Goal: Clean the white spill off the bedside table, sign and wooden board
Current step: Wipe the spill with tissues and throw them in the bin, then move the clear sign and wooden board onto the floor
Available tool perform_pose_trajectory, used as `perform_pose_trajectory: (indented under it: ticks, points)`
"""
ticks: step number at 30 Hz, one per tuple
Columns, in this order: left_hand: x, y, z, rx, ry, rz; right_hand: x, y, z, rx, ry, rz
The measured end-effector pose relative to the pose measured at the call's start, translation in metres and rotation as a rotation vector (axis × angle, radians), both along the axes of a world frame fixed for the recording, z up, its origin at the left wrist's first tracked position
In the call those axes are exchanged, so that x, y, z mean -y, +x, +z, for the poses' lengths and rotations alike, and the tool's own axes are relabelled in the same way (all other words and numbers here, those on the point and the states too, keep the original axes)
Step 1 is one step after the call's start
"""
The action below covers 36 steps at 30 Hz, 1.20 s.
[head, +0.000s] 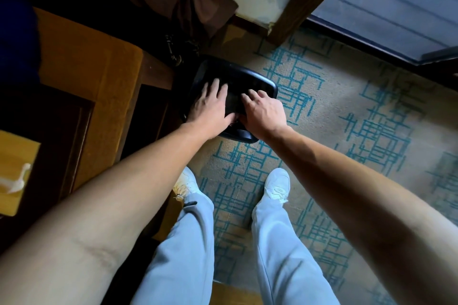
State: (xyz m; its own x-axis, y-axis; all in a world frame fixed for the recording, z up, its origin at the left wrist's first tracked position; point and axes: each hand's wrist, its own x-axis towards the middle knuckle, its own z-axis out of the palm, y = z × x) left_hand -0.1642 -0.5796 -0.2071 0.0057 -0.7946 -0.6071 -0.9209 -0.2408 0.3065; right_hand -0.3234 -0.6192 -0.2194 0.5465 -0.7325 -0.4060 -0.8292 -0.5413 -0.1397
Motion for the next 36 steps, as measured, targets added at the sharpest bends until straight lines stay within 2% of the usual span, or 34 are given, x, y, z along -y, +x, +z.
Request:
perform_pose_trajectory:
  ticks: [7,9,13,18,21,25,29,32,36]
  points:
    - [-0.019,0.011,0.020,0.097,-0.198,-0.114,0.001,-0.011,0.028,0.005,-0.006,0.064]
    - [-0.023,0.014,0.031,0.071,-0.232,-0.063,0.001,-0.010,0.040,0.029,0.002,0.039]
    - [-0.032,0.022,0.067,-0.017,-0.457,0.035,0.001,-0.004,0.079,0.140,-0.078,-0.008]
    - [-0.055,0.034,0.136,-0.131,-0.627,0.190,0.000,0.005,0.154,0.305,-0.160,-0.021]
    - [-0.089,0.050,0.191,-0.150,-0.726,0.301,-0.004,0.018,0.206,0.426,-0.171,0.078]
    - [-0.161,0.074,0.258,0.034,-0.755,0.381,-0.021,0.057,0.261,0.502,-0.133,0.306]
    - [-0.250,0.114,0.295,0.262,-0.711,0.588,-0.049,0.114,0.297,0.491,-0.114,0.527]
    - [-0.318,0.148,0.312,0.442,-0.585,0.741,-0.076,0.162,0.304,0.421,-0.101,0.616]
    - [-0.391,0.197,0.314,0.542,-0.449,0.899,-0.102,0.236,0.285,0.266,-0.082,0.692]
